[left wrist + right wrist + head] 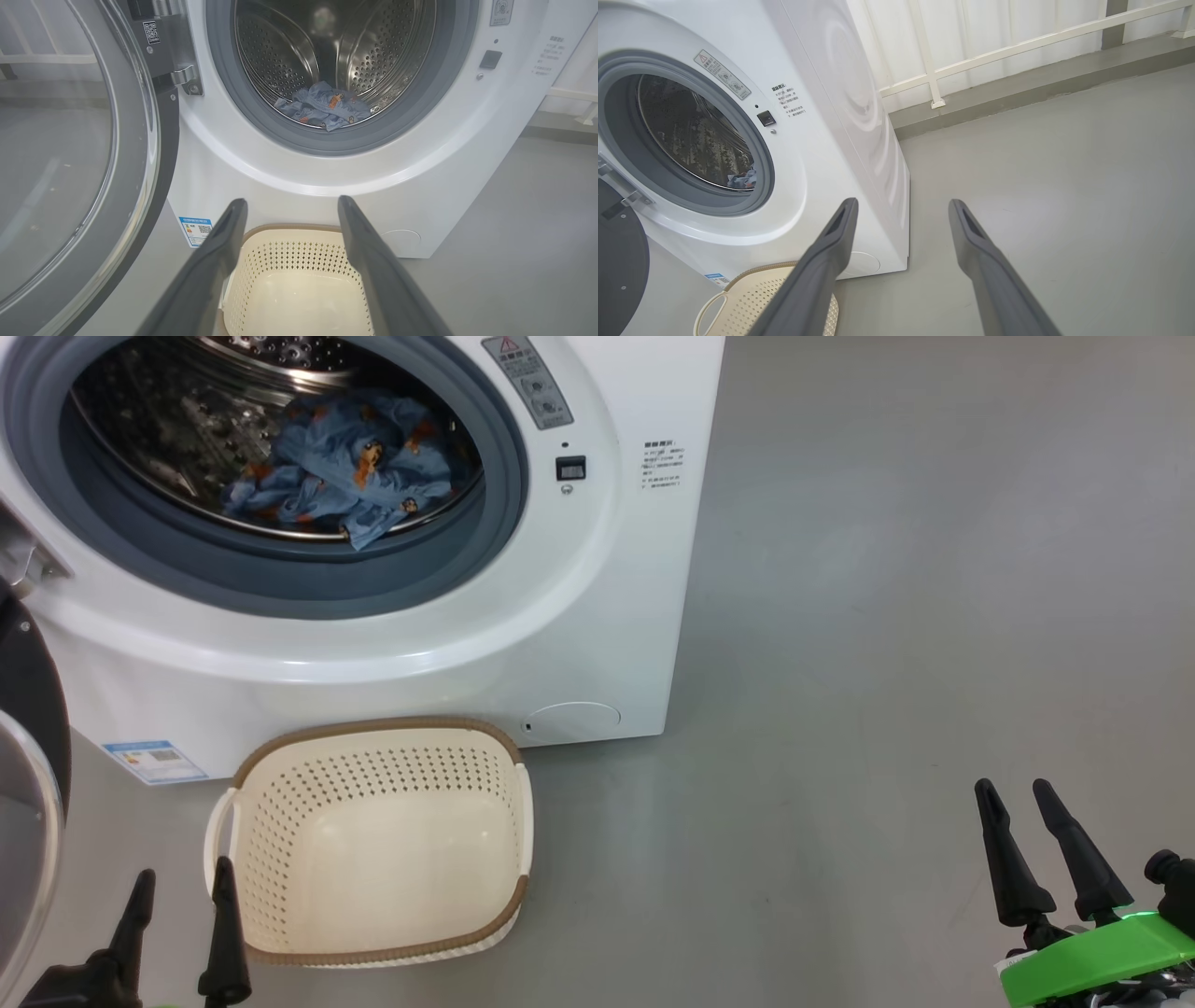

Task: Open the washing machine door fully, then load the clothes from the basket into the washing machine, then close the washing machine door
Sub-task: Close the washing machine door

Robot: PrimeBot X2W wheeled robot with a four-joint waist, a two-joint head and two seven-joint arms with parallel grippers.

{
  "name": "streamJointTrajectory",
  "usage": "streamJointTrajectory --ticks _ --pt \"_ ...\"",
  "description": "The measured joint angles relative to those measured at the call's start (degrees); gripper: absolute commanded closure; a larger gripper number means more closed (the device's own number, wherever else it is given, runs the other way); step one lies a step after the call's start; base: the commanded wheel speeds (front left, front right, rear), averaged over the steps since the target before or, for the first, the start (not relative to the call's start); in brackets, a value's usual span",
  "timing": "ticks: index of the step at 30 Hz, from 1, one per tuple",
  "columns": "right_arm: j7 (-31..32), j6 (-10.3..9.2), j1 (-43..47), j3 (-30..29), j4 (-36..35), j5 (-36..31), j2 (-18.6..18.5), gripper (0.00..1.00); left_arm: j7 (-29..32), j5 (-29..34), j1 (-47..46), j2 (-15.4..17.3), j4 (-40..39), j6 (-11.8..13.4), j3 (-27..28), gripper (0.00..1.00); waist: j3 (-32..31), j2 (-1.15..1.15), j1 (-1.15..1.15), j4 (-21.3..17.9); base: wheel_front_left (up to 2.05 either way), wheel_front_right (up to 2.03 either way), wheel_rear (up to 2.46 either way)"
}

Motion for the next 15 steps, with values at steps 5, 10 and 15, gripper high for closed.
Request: streamJointTrajectory --ticks 5,10,15 --pt "0.00 0.00 -0.01 -0.08 -0.14 0.00 0.02 0.00 0.00 -0.01 -0.06 0.00 -0.46 0.07 0.00 0.00 0.15 0.00 0.00 0.16 -0.92 0.89 0.03" --pt "0.00 0.00 -0.01 -0.09 -0.23 0.00 0.02 0.00 0.00 -0.13 -0.07 0.00 -0.70 0.07 -0.01 0.00 0.42 0.00 0.00 0.27 -1.49 1.40 0.09" --pt "0.00 0.00 -0.01 -0.18 -0.30 0.00 0.01 0.00 0.00 -0.42 -0.07 0.00 -1.38 0.07 -0.04 0.00 0.61 0.00 0.00 0.40 -1.28 1.27 0.01"
